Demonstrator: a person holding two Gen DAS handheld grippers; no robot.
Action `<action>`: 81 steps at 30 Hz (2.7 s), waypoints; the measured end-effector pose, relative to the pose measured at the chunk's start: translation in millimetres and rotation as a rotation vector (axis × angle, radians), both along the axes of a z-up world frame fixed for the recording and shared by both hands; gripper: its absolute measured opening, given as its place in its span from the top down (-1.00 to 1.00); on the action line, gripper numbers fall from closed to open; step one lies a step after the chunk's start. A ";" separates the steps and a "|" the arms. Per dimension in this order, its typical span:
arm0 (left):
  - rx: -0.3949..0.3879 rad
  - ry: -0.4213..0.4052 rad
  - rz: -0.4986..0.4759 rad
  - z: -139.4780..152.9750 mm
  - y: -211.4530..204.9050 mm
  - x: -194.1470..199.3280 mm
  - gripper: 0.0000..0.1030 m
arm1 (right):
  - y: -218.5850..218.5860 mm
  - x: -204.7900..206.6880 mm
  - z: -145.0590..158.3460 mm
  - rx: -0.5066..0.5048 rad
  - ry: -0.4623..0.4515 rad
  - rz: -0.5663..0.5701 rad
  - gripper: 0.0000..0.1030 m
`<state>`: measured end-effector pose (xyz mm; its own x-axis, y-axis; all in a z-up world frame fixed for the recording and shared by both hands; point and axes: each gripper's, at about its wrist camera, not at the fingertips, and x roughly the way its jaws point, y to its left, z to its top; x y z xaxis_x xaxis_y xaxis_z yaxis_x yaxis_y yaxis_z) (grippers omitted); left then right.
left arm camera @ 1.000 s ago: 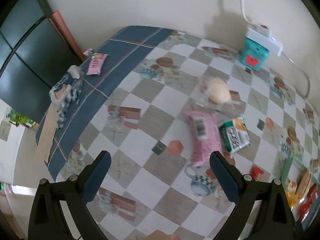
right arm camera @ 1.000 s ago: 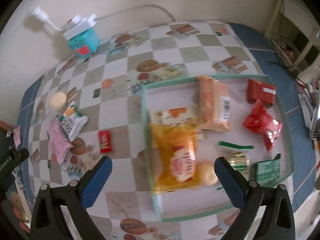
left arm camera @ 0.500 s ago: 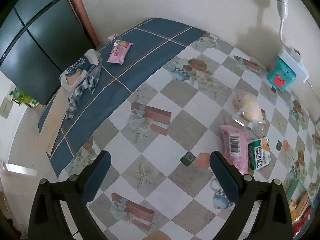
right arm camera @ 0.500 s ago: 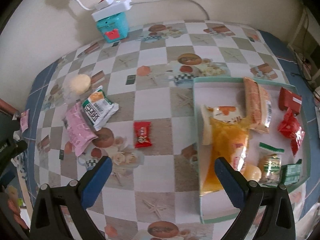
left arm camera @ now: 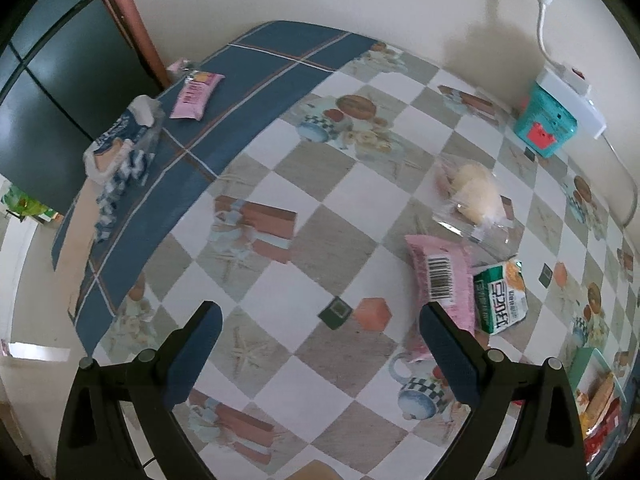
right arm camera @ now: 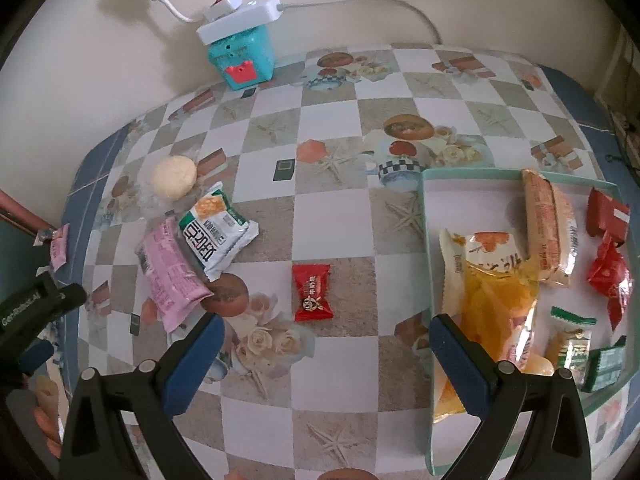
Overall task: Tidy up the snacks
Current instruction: 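Move both open grippers back over the snack pile, then close left gripper on the pink bag while right closes on small red candy, then carry pink bag and red candy over the tray with both grippers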
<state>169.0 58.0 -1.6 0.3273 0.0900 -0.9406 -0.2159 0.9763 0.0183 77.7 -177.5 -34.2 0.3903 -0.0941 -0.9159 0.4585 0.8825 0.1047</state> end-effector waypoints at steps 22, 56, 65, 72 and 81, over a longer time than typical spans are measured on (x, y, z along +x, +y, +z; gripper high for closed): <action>-0.089 0.050 -0.110 -36.8 -45.2 33.3 -0.92 | 6.4 26.1 -26.1 -0.044 -0.004 0.064 -0.37; -0.077 0.045 -0.151 -31.7 -66.8 30.7 0.25 | 6.8 30.5 -44.5 -0.049 0.005 0.122 0.58; -0.078 0.047 -0.135 -27.2 -58.2 22.8 0.25 | 10.2 30.5 -50.9 -0.074 0.022 0.137 0.64; -0.083 0.025 -0.126 -13.0 -56.2 11.6 0.25 | 8.5 22.4 -28.8 -0.071 -0.026 0.129 0.65; -0.102 -0.032 -0.164 18.7 -74.1 -17.5 0.25 | -1.5 -16.7 22.0 -0.124 -0.107 0.091 0.65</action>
<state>151.5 -16.1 17.1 0.3600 -0.0622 -0.9309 -0.0522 0.9949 -0.0866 61.1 -179.0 -12.2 0.4965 -0.1636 -0.8525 0.3687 0.9288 0.0366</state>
